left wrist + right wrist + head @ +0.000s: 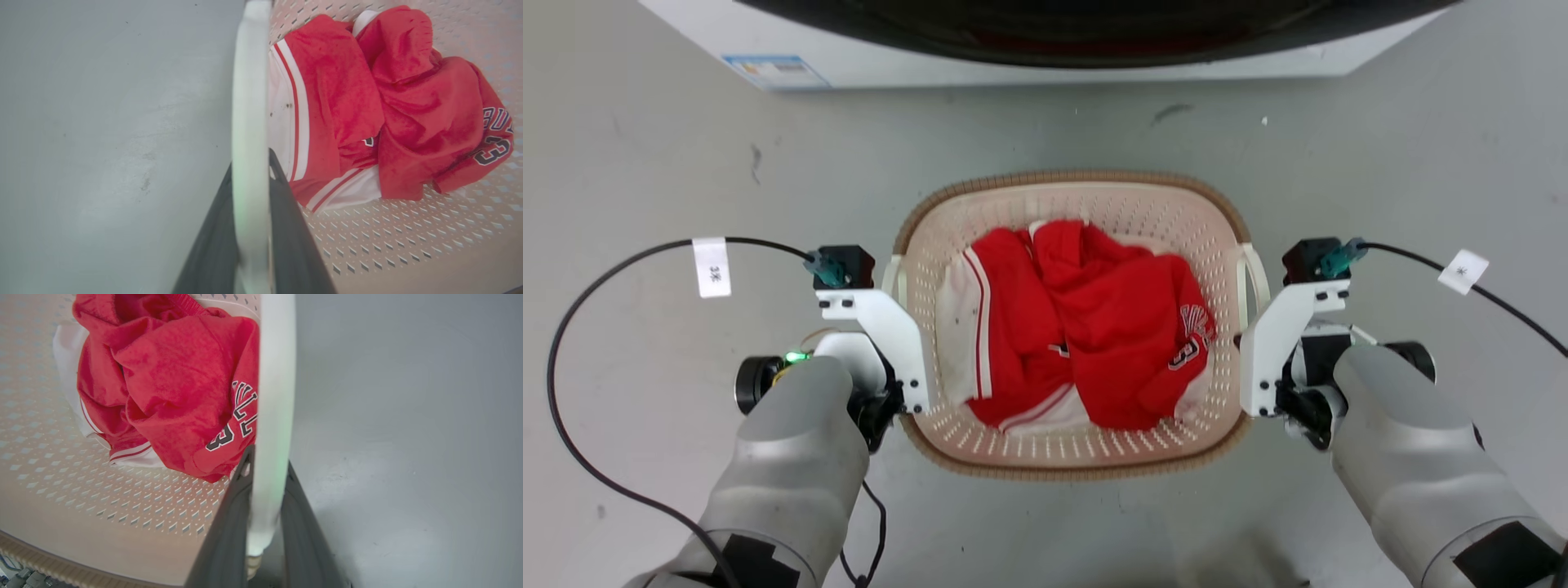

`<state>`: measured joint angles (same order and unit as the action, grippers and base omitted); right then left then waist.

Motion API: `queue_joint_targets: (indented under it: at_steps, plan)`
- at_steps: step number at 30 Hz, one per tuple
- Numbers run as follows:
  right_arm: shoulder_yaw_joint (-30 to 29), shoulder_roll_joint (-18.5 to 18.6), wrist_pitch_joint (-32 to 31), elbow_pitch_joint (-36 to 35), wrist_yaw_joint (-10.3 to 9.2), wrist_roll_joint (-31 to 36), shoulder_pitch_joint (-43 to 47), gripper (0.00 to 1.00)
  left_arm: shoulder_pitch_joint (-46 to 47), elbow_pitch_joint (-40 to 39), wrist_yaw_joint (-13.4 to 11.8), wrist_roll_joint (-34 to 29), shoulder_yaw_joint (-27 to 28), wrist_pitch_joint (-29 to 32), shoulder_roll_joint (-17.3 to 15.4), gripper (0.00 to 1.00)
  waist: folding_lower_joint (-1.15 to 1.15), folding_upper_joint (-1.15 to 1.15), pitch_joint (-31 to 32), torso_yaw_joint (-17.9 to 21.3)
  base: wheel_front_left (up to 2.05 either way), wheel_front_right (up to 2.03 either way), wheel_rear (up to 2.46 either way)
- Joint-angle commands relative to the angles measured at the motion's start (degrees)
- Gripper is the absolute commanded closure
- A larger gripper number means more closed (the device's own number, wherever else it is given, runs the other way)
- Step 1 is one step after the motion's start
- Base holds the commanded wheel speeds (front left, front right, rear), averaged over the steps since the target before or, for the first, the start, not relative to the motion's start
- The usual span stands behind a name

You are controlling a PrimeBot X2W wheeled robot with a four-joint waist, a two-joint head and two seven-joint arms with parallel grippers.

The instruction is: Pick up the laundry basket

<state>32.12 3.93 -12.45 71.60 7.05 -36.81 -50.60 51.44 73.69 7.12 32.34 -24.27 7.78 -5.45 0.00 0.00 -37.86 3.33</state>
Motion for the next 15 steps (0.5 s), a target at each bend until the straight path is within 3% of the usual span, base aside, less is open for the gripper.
queue_joint_targets:
  at_steps: [1, 15]
  plan:
    - [0.7, -1.9, -1.0, -0.6, 0.79, -0.9, 0.9, 1.00, -0.9, -0.4, 0.6, 0.8, -0.7, 0.8, 2.1, 1.00, 0.00, 0.00, 3.8, -0.2, 0.00, 0.00, 0.00]
    - [4.4, -2.1, -12.8, -0.4, 0.81, -6.6, 4.4, 1.00, -5.1, -0.7, 0.7, 5.8, -3.6, 9.5, 1.7, 1.00, 0.00, 0.00, 17.8, -0.3, 0.00, 0.00, 0.00]
